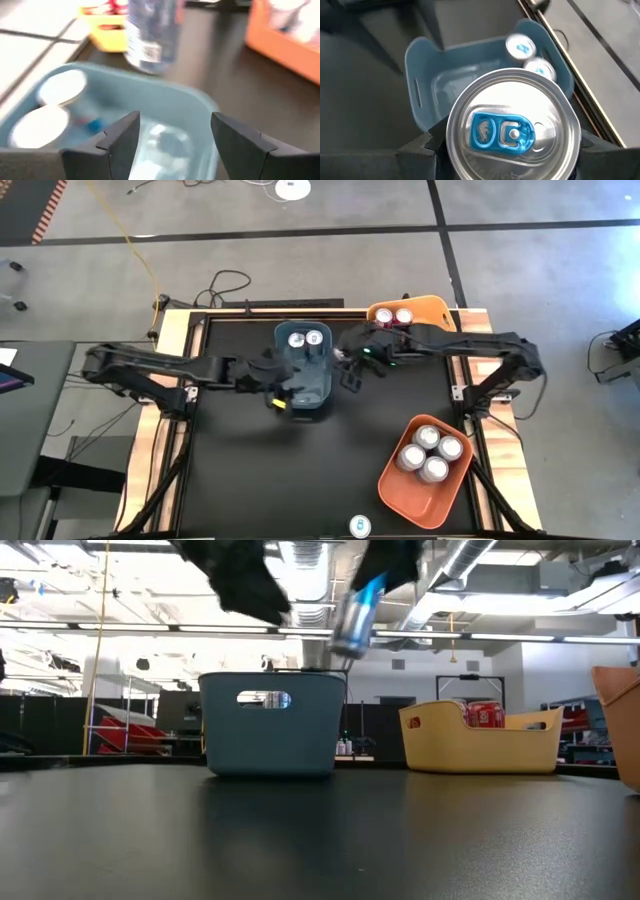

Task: Sort soda cans
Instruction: Put the top blue soda can into the blue bin

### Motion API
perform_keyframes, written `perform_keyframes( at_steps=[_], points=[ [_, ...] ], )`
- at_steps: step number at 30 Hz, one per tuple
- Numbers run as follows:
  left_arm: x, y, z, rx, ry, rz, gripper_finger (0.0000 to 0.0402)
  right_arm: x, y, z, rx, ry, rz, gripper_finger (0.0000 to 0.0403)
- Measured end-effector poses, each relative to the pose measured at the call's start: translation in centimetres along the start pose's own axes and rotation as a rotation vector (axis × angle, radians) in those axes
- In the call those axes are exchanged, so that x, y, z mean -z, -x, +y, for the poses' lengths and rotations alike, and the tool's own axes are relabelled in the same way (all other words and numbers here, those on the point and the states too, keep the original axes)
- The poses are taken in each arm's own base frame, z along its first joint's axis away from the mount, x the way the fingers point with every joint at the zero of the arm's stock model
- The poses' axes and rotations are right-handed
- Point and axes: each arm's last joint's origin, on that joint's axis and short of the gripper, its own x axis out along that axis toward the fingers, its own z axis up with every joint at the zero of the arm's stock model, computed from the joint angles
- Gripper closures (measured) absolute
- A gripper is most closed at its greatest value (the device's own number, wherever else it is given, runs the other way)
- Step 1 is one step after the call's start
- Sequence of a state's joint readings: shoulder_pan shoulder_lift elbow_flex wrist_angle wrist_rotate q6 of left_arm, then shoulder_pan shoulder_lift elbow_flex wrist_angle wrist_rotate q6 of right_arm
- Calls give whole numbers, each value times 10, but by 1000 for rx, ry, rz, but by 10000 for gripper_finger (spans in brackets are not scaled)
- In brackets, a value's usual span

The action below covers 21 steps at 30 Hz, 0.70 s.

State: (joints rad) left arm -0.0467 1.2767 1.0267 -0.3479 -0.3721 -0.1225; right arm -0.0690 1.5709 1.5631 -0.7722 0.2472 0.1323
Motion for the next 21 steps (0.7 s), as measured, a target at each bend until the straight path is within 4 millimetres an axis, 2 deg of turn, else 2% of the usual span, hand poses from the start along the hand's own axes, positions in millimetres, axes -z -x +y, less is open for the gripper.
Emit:
perform_keyframes(
  at_steps=[3,6,10,16,21],
  points=[
    [3,17,9,-80,2,30,161,-4,-28,-5,-33,6,1,165],
    [8,22,14,-144,3,69,162,-1,-58,-9,-18,3,42,165],
    [21,16,15,-220,-31,78,162,6,-100,-12,-1,10,86,165],
    [42,4,25,-311,-19,112,162,21,-147,-16,-42,2,155,165],
    [55,-3,31,-343,-1,144,162,29,-167,-25,-28,-8,191,165]
  ],
)
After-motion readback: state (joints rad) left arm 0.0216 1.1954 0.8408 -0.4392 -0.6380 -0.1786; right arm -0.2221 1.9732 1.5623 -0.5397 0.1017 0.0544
